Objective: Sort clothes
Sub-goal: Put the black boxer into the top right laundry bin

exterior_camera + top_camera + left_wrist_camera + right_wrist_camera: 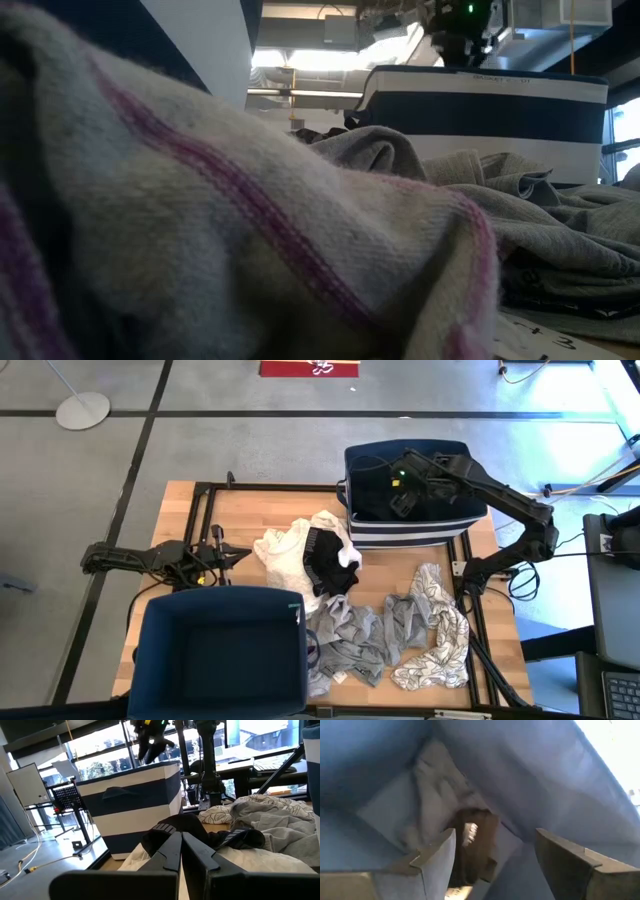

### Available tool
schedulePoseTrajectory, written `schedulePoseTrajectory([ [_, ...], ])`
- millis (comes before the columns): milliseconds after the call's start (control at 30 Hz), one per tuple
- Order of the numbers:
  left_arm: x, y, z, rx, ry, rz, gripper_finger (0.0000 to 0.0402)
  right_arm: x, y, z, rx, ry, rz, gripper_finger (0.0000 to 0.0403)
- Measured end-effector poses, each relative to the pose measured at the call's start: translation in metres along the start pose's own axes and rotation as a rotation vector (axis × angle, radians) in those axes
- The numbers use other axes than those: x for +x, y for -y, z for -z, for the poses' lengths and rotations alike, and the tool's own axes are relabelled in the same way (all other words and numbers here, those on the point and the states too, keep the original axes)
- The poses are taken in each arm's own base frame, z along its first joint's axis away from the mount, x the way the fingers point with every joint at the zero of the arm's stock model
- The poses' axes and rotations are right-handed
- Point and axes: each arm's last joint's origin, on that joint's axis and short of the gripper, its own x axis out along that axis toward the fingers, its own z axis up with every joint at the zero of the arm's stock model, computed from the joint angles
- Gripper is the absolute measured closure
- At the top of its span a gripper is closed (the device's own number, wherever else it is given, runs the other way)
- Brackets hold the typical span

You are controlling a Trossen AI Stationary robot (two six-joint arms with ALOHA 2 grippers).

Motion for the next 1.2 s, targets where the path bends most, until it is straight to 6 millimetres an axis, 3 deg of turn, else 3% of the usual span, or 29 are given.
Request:
schedulePoseTrajectory([
  [267, 0.0, 0.0, 0.0, -0.009, -0.005, 0.001, 0.0399, -0.061, -0.031, -0.004, -0.011, 0.2, -0.159, 0.0141],
  [533, 0.0, 0.0, 0.001, -0.009, -0.007, 0.002, 0.0399, -0.094, -0.081, 0.015, -0.094, 0.27, -0.314, 0.0142],
  [700, 0.0, 0.0, 0.001, -0.009, -0.007, 0.002, 0.0399, -0.109, -0.113, 0.025, -0.165, 0.359, -0.311, 0.0142],
  [867, 0.0, 0.0, 0.001, -0.009, -0.007, 0.002, 0.0399, -0.112, -0.142, 0.034, -0.27, 0.394, -0.253, 0.0142],
  [1200, 0.0, 0.0, 0.001, -0.006, -0.007, 0.002, 0.0399, -0.097, -0.193, 0.04, -0.416, 0.397, -0.162, 0.0142],
])
